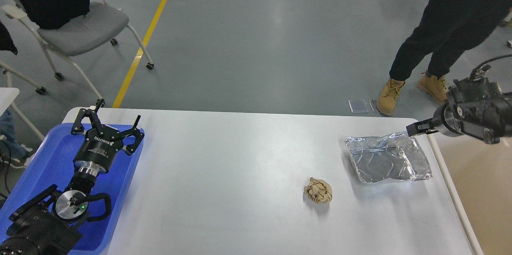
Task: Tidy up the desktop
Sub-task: 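Move the right gripper to the foil tray's edge and grasp it, then lift the foil tray with the right gripper toward the beige bin, then lower the foil tray into the beige bin and open the right gripper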
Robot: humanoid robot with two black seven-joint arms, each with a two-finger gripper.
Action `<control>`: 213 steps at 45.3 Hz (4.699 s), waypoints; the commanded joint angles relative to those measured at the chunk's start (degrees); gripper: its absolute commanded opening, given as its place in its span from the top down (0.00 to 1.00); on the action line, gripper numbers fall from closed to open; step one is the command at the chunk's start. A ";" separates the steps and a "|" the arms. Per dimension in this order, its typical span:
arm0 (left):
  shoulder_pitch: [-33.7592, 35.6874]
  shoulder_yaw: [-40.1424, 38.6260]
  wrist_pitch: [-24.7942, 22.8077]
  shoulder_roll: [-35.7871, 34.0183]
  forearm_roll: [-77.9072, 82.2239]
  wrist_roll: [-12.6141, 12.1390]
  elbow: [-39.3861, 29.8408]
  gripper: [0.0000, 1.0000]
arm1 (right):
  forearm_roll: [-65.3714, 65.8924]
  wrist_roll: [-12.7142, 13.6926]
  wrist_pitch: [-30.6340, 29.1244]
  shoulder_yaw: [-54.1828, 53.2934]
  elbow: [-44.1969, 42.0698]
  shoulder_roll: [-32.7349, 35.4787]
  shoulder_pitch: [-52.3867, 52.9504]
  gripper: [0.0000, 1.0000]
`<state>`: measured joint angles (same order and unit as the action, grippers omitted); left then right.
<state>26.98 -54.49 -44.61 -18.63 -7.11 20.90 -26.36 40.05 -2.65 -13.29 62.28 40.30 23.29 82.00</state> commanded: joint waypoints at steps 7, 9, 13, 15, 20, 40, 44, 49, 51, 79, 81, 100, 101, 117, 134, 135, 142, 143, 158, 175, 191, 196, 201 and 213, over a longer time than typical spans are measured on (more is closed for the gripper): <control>0.00 0.00 0.05 0.00 -0.01 0.02 0.00 0.01 | 0.12 -0.16 3.53 -5.41 -14.55 -3.60 -15.81 0.00; 0.00 0.00 -0.04 0.00 -0.01 0.02 0.00 0.01 | 0.03 -0.16 3.97 -5.68 -15.43 -4.04 -16.95 0.00; 0.00 0.00 -0.04 0.00 -0.01 0.02 0.00 0.01 | -0.06 -0.25 6.08 -6.65 -18.42 -5.53 -20.29 0.00; 0.00 0.00 0.05 0.00 -0.01 -0.07 0.00 0.01 | -0.06 -0.25 6.43 -6.73 -18.68 -5.80 -20.82 0.00; 0.00 0.00 0.05 0.00 -0.01 0.02 0.00 0.01 | -0.06 -0.25 6.87 -6.91 -18.77 -6.15 -21.70 0.00; 0.00 0.00 0.05 0.00 -0.01 0.02 0.00 0.01 | -0.15 -0.34 10.65 -7.96 -22.20 -9.40 -24.96 0.01; 0.00 0.00 0.05 0.00 -0.01 0.02 0.00 0.01 | -0.15 -0.34 11.00 -7.96 -22.20 -9.58 -25.04 0.02; 0.00 0.00 0.05 0.00 -0.01 0.02 0.00 0.01 | 0.20 -0.34 11.00 -7.96 -22.20 -9.67 -25.31 0.15; 0.00 0.00 0.05 0.00 -0.01 0.02 0.00 0.01 | 0.38 -0.34 11.09 -7.96 -22.20 -9.67 -25.40 0.15; 0.00 0.00 0.05 0.00 -0.01 0.02 0.08 0.01 | 2.75 -0.69 10.92 -7.79 -22.02 -9.32 -25.48 0.74; 0.00 0.00 0.05 0.00 -0.01 -0.07 0.00 0.01 | 2.84 -0.69 10.83 -7.70 -21.94 -9.31 -25.48 0.78; 0.00 0.00 0.05 0.00 -0.01 0.02 0.00 0.01 | 3.19 -1.92 10.65 -7.61 -21.41 -9.23 -25.40 1.00; 0.00 0.00 0.05 0.00 -0.01 0.02 0.08 0.01 | 3.19 -2.09 10.65 -7.61 -21.41 -9.23 -25.40 1.00; 0.00 0.00 0.05 0.00 -0.01 -0.07 0.00 0.01 | 3.02 -2.71 10.21 -7.61 -20.62 -7.12 -23.90 1.00; 0.09 0.00 -0.04 0.00 -0.01 -0.16 0.00 0.01 | 3.37 -3.41 7.41 -7.09 -0.59 7.11 -5.90 1.00; 0.09 0.00 -0.04 0.00 -0.01 -0.16 0.00 0.01 | 3.63 -3.32 6.70 -6.91 0.64 8.08 -4.40 1.00; 0.00 0.00 -0.04 -0.09 -0.01 -0.16 0.00 0.01 | 5.65 -2.89 2.74 -6.56 9.25 13.88 5.00 1.00; 0.00 0.00 -0.04 -0.09 -0.01 -0.16 0.00 0.01 | 5.92 -2.80 1.96 -6.30 10.57 14.76 6.58 1.00; -0.09 -0.18 -0.04 -0.18 -0.01 -0.16 0.00 0.01 | 8.29 -2.62 -8.15 0.47 21.04 21.71 26.89 1.00; -0.18 -0.35 -0.04 -0.26 -0.01 -0.25 0.00 0.01 | 11.54 -2.45 -22.13 3.72 26.58 25.84 44.82 1.00; -0.44 -0.44 -0.04 -0.44 -0.01 -0.16 0.00 0.01 | 6.02 0.27 -26.00 2.41 20.97 33.48 47.99 1.00; -0.53 -0.44 -0.04 -0.70 -0.01 -0.16 0.00 0.01 | -1.54 2.39 -23.99 0.21 14.90 36.12 46.07 1.00; -0.53 -0.44 -0.04 -0.61 -0.01 -0.25 0.00 0.01 | -9.71 4.32 -16.88 -1.72 10.68 37.88 41.24 1.00; -0.53 -0.44 -0.04 -0.61 -0.01 -0.25 0.00 0.01 | -29.22 6.70 6.77 -5.42 6.37 38.15 24.10 1.00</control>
<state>26.49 -54.93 -44.65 -19.22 -7.11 20.67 -26.37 26.78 1.92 -23.21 59.80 51.07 60.02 118.43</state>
